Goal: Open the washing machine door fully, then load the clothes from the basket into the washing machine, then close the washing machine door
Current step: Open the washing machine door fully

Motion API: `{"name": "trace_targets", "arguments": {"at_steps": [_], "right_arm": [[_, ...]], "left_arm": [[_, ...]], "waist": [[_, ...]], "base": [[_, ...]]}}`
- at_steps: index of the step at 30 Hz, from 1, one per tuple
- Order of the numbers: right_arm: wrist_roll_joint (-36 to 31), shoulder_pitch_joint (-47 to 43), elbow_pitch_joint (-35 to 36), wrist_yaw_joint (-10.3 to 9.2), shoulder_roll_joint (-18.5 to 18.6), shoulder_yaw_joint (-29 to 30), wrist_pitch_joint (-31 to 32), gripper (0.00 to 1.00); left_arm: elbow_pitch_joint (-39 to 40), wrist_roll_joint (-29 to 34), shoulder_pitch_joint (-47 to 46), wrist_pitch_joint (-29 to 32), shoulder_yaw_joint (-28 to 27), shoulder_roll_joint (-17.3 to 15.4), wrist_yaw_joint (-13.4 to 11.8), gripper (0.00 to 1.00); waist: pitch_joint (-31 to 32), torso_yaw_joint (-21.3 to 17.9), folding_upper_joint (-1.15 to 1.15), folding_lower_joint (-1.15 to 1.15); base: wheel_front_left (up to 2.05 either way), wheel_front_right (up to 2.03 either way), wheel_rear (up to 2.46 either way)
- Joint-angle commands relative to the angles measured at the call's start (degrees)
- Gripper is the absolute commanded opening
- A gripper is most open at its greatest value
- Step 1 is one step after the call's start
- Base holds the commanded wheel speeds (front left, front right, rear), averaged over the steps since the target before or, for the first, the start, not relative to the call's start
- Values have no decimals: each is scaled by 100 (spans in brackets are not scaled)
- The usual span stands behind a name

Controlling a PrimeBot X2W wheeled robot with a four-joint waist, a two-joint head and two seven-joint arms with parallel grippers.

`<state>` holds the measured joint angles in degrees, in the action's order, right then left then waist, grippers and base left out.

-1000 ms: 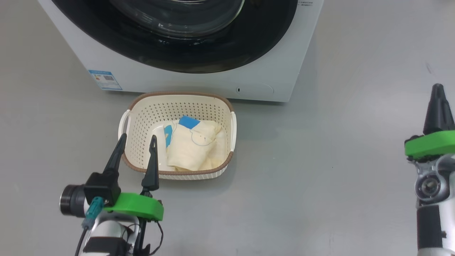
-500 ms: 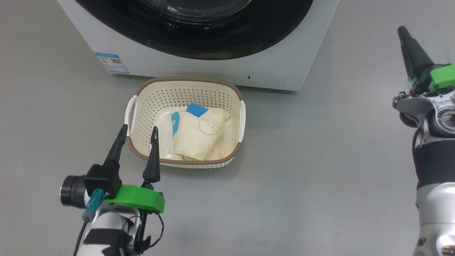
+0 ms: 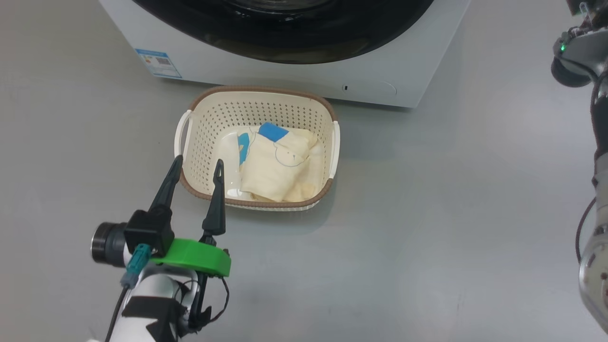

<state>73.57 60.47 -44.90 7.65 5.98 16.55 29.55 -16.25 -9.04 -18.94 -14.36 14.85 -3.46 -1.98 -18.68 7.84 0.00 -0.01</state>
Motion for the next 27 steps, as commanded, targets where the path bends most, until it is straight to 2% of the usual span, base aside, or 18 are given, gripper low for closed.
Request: {"name": "trace_targets", "arguments": {"at_steps": [1,16,27], "right_arm": [[-120,423,53,-16,25,-103,48,0],[-1137,2237,-1763,-16,306,-265,-15,0],[-1616,2897,-2550,-16,489,-407,-176,0]], "left_arm": [[151,53,-186,-63,-171,-49,15,100],[170,-73,-352,-63,59,41,19,100],[249,-253,-402,-63,326,56,-52,100]], "waist": [[-67,55,0,1],[-398,591,0,1],[-585,987,0,1]], "base": [[0,0,0],[0,0,0],[0,0,0]]}}
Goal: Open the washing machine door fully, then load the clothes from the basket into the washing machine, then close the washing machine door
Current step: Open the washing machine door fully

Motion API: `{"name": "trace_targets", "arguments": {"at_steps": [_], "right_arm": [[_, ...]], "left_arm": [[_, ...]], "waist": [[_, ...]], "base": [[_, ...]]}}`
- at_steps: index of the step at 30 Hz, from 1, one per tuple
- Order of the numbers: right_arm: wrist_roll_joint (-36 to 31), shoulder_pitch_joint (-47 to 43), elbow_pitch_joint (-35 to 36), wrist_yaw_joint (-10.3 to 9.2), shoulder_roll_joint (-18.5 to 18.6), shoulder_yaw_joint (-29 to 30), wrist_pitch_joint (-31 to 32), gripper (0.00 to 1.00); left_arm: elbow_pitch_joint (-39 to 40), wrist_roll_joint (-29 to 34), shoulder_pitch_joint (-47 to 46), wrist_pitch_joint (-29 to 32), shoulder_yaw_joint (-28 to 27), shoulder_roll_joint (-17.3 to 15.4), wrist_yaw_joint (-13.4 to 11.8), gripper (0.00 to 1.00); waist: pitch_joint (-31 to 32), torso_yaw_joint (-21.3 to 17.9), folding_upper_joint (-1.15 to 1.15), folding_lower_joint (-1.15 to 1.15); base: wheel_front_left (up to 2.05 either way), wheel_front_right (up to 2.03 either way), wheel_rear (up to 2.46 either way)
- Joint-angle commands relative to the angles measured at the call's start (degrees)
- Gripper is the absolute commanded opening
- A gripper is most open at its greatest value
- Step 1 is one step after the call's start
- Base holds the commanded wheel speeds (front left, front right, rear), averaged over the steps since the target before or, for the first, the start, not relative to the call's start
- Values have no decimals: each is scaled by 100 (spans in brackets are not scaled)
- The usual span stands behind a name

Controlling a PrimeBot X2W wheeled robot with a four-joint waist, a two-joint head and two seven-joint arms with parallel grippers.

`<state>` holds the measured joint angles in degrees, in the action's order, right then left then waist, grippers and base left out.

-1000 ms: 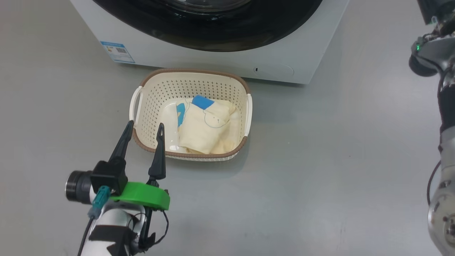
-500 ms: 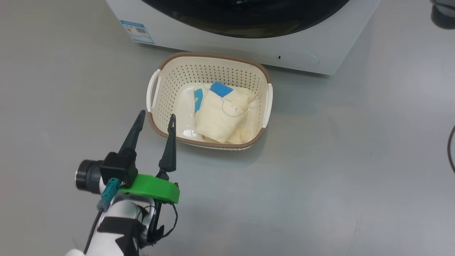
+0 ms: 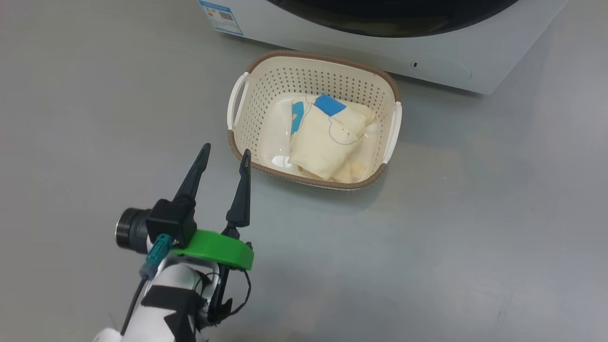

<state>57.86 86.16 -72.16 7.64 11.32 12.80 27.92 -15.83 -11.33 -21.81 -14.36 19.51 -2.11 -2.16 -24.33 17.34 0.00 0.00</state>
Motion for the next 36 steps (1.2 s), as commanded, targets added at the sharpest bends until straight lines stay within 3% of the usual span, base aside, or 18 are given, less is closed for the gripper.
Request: {"name": "trace_targets", "arguments": {"at_steps": [1,11,20,36], "right_arm": [[-77,347,147,-15,-38,-54,-10,0],[-270,420,-11,-15,-30,-208,155,0],[-299,395,16,-15,-122,-374,703,0],[60,-208,903,-15,-358,-620,2076,0]], "left_arm": [[213,-45,-116,-63,-110,-78,-50,100],[242,-148,-132,-63,38,-77,-144,100],[218,-221,-220,-63,135,-77,-193,100],[188,-227,-287,-63,99,-77,-254,100]], "waist": [[-25,59,0,0],[-106,162,0,0],[-152,152,0,0],[-109,-9,0,0]], "base": [[0,0,0],[0,0,0],[0,0,0],[0,0,0]]}}
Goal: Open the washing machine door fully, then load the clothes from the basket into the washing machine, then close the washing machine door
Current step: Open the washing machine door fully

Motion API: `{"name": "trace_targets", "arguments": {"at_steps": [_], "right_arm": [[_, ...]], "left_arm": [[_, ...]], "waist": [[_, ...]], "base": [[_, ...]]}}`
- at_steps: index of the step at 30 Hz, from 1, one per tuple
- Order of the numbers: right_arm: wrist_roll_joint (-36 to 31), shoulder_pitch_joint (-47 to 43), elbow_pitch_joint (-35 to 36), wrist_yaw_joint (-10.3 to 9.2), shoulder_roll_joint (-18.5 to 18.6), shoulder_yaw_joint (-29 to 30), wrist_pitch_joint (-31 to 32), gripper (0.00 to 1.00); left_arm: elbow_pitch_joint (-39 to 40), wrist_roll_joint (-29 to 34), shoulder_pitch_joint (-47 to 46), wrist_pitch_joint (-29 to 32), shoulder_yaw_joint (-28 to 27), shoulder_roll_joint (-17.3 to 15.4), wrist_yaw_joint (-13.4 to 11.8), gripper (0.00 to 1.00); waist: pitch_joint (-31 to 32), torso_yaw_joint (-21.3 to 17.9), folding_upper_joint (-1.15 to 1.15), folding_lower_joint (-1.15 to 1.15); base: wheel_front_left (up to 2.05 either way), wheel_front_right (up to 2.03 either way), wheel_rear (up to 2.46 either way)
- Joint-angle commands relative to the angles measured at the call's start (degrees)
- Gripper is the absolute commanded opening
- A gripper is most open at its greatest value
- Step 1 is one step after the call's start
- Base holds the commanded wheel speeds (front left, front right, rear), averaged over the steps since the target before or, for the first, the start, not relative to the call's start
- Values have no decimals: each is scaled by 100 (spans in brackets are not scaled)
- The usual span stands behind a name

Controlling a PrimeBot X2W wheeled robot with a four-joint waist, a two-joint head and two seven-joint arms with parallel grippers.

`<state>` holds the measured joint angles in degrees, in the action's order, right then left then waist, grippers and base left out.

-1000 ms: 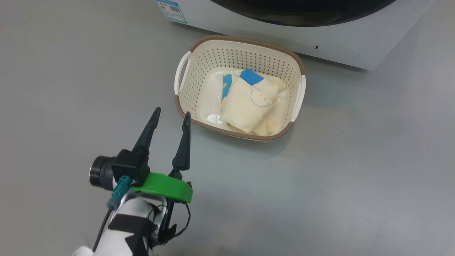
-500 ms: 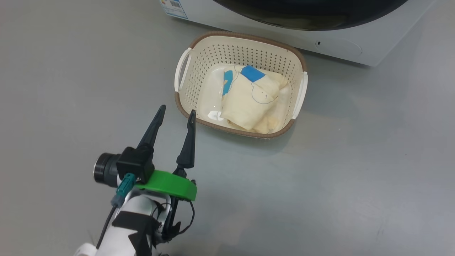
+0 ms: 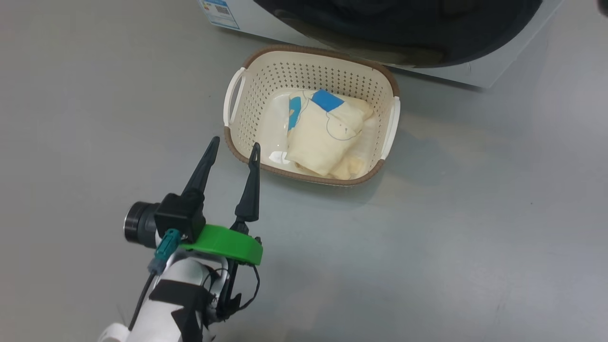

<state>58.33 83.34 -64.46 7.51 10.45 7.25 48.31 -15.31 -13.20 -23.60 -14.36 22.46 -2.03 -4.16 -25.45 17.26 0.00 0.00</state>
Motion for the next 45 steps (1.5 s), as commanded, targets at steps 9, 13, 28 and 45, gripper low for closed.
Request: {"name": "trace_targets", "arguments": {"at_steps": [9,13,28,45], "right_arm": [[533,-797,1216,-2,-513,-54,891,0],[744,-1200,1607,-2,-590,6,1208,0],[1709,-2653,2640,-2,-754,-208,1808,0],[2758,-3706,2824,-2,-757,-1223,1381,0]], "left_arm": [[95,-20,-91,-63,-190,-85,-50,100],[59,-23,-60,-63,-158,-85,-50,100],[-150,-22,126,-63,-146,-85,-6,100],[-424,3,341,-63,-132,-85,38,100]], "waist": [[128,-131,0,0],[221,-140,0,0],[707,-126,0,0],[1379,-2,0,0]], "base": [[0,0,0],[0,0,0],[0,0,0],[0,0,0]]}}
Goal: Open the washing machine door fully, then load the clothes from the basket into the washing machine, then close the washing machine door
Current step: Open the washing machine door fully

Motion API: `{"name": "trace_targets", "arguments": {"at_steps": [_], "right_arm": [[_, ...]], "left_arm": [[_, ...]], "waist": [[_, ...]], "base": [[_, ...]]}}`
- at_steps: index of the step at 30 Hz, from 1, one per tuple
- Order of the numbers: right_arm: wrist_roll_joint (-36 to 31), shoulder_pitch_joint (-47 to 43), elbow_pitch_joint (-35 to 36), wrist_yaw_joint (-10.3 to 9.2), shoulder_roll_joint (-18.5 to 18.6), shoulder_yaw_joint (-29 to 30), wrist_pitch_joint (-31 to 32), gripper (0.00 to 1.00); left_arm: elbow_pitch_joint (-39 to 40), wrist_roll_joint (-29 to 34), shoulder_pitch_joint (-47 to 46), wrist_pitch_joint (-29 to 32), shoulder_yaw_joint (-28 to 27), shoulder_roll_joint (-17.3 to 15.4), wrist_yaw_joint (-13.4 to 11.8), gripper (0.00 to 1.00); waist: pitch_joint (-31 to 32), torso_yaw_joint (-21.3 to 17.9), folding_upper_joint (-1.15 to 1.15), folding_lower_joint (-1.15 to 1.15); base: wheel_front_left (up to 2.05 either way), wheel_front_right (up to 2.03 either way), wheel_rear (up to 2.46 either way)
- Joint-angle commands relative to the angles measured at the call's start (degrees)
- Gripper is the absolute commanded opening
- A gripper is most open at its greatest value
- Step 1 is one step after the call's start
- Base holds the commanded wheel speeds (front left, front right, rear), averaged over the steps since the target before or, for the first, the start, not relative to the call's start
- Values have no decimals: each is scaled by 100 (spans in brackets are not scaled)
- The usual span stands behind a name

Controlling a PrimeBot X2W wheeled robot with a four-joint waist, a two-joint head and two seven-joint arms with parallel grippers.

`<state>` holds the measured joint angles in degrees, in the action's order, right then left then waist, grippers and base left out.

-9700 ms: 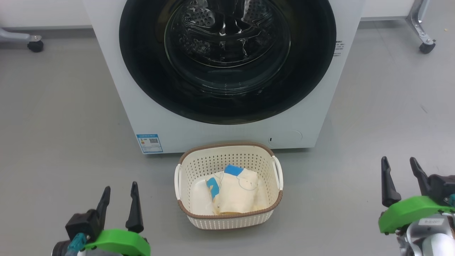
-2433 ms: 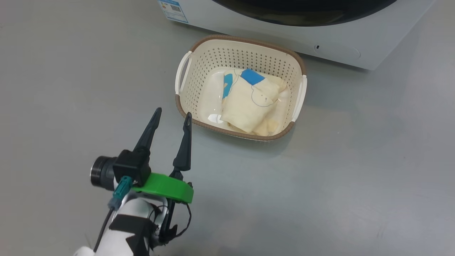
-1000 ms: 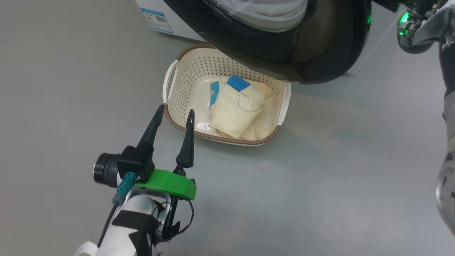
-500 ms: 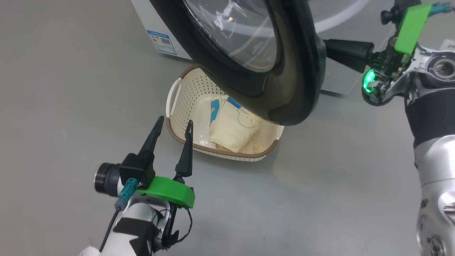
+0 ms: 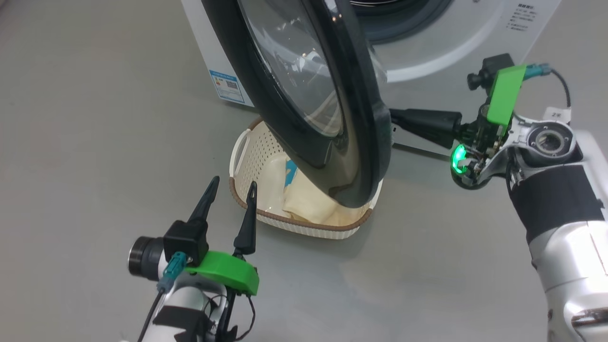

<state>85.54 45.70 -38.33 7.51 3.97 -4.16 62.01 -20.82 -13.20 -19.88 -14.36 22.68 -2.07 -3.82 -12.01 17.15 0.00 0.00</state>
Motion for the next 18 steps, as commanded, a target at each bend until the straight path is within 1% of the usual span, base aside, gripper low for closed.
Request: {"name": "trace_targets", "arguments": {"at_steps": [1,10,15,18], "right_arm": [[77,-23,242,-2,-109,-155,6,0],[666,-633,569,-2,-109,-829,-277,0],[952,-756,668,-2,-109,-1238,-550,0],[1103,-763,685,-2,-109,-1369,-670,0]], "left_arm": [[115,2,-22,-63,-149,-81,7,100],[-29,9,90,-63,-124,-81,38,100],[-78,15,131,-63,-130,-81,55,100],[-97,12,128,-63,-130,-81,61,100]], "waist": [[72,13,0,0],[370,65,0,0],[438,113,0,0],[462,147,0,0]], "base": [[0,0,0],[0,0,0],[0,0,0],[0,0,0]]}}
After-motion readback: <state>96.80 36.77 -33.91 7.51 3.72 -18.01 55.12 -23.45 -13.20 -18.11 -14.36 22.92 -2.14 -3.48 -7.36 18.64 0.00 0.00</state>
